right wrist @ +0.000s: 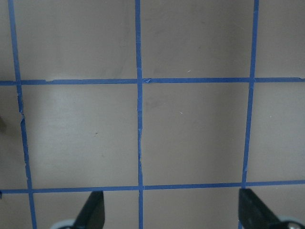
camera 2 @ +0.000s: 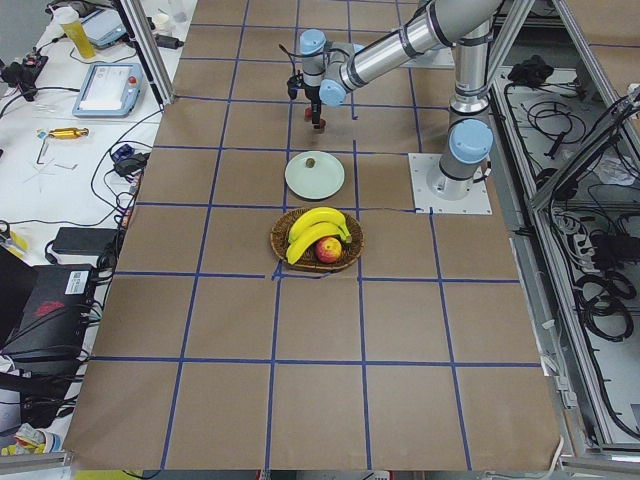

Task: Collect all strawberries into plate
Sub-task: 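Move the left gripper back and grasp the second strawberry, then place the second strawberry on the plate and release it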

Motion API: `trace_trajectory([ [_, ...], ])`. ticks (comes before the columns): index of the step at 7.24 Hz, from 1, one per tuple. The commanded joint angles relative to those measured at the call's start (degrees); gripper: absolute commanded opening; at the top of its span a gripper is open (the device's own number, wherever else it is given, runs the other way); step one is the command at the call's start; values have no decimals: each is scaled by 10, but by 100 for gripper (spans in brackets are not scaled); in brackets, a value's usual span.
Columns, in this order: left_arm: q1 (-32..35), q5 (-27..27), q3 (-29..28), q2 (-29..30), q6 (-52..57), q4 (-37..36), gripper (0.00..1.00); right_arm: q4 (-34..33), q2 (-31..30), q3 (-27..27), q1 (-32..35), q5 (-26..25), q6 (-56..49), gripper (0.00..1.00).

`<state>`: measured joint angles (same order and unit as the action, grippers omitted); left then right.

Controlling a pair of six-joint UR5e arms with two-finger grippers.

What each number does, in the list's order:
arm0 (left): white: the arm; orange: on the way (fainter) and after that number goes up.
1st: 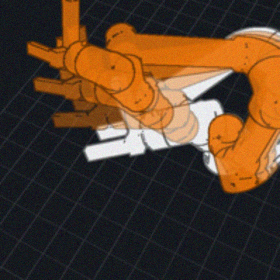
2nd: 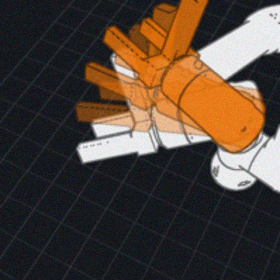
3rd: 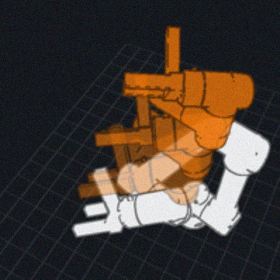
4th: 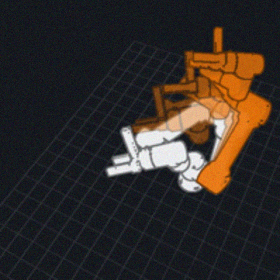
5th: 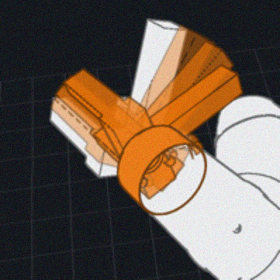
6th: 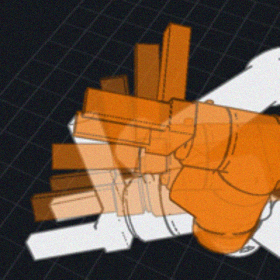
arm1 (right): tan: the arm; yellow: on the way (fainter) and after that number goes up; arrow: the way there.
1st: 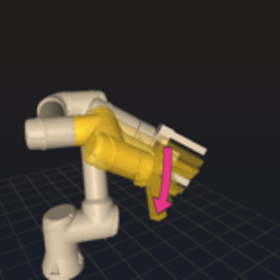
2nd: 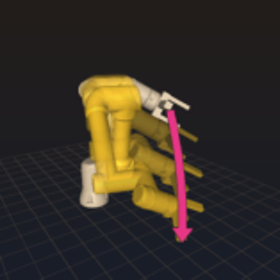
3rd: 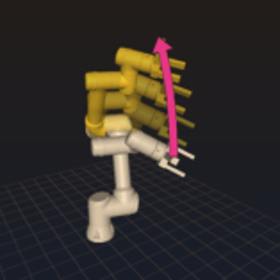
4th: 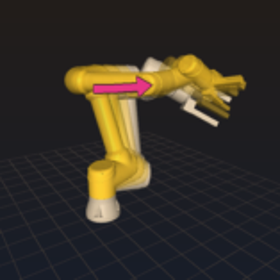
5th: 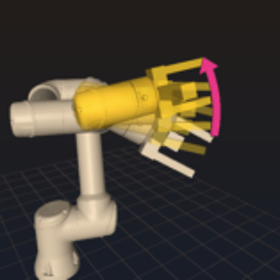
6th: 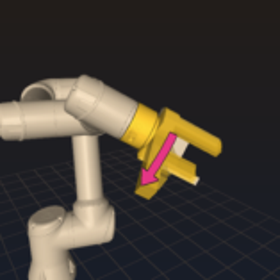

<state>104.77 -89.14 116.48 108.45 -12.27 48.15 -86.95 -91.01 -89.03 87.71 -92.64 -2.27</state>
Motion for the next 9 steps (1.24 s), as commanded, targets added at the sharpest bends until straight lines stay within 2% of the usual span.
trace_trajectory([
  [1,3,-2,7,11,1,-19,47,0,0,0,0,0,1,100],
  [2,3,-3,2,11,7,-20,23,0,0,0,0,0,1,100],
  [4,1,-23,-3,2,30,-12,2,0,0,0,0,0,1,100],
  [5,-14,-50,-6,-10,50,9,2,0,0,0,0,0,1,100],
  [7,-108,-64,-34,-37,133,93,2,0,0,0,0,0,1,100],
  [9,-199,-92,-31,-53,262,121,2,0,0,0,0,0,1,100],
])
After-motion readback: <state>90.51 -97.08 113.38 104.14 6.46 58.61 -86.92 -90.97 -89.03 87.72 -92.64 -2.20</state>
